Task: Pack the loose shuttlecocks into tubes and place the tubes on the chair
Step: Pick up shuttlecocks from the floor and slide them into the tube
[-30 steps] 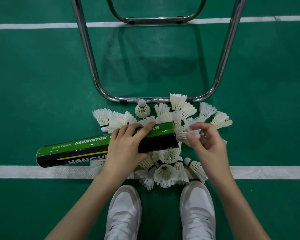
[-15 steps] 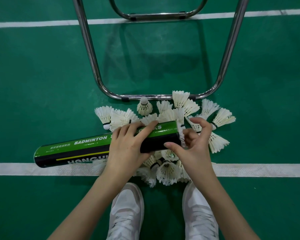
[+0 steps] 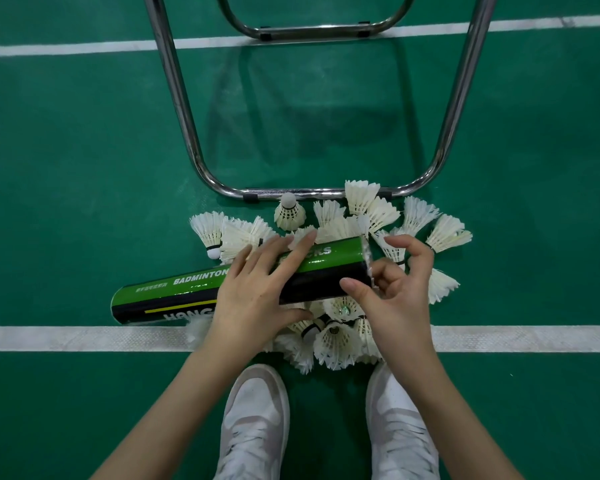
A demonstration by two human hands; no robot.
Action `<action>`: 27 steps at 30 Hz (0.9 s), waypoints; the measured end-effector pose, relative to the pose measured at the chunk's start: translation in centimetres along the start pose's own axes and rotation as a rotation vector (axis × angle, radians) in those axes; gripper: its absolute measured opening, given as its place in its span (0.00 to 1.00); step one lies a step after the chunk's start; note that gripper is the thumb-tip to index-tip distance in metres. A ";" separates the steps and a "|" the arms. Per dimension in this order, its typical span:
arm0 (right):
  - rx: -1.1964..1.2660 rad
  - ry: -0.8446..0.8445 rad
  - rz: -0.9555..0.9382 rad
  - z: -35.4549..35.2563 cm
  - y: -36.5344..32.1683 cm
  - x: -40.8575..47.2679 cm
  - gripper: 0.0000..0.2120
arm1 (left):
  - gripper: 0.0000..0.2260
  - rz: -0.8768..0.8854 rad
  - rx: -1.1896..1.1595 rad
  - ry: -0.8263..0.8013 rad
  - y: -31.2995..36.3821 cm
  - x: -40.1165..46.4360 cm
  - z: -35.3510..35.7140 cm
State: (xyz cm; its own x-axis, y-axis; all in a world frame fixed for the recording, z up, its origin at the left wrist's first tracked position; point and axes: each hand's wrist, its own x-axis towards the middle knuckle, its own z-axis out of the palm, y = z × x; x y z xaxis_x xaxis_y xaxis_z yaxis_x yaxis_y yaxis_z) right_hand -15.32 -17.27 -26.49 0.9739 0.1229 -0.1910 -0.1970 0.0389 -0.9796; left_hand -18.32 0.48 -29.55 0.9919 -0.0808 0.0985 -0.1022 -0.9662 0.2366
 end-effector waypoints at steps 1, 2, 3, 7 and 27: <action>0.004 0.011 -0.004 -0.2 0.0 0.1 0.30 | 0.50 -0.014 0.004 -0.021 -0.4 -0.2 0.1; 0.008 0.019 -0.004 -0.5 -0.1 0.2 0.30 | 0.50 -0.029 0.014 -0.031 -0.8 -0.3 0.3; 0.010 0.020 0.001 -0.7 -0.1 0.3 0.29 | 0.49 -0.040 0.023 -0.032 -1.1 -0.5 0.5; 0.002 -0.062 0.026 -1.1 0.1 0.3 0.28 | 0.40 -0.068 0.014 0.018 -1.7 -0.4 0.7; -0.257 -0.135 0.007 -1.6 -0.2 0.4 0.38 | 0.39 -0.046 0.037 0.092 -0.9 0.2 -0.2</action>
State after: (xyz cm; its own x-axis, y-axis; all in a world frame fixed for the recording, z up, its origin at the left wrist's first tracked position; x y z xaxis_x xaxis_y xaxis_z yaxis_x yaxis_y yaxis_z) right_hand -14.69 -18.77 -26.46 0.9454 0.2539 -0.2046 -0.1517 -0.2130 -0.9652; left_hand -18.01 1.34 -29.57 0.9841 -0.0150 0.1769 -0.0520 -0.9770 0.2067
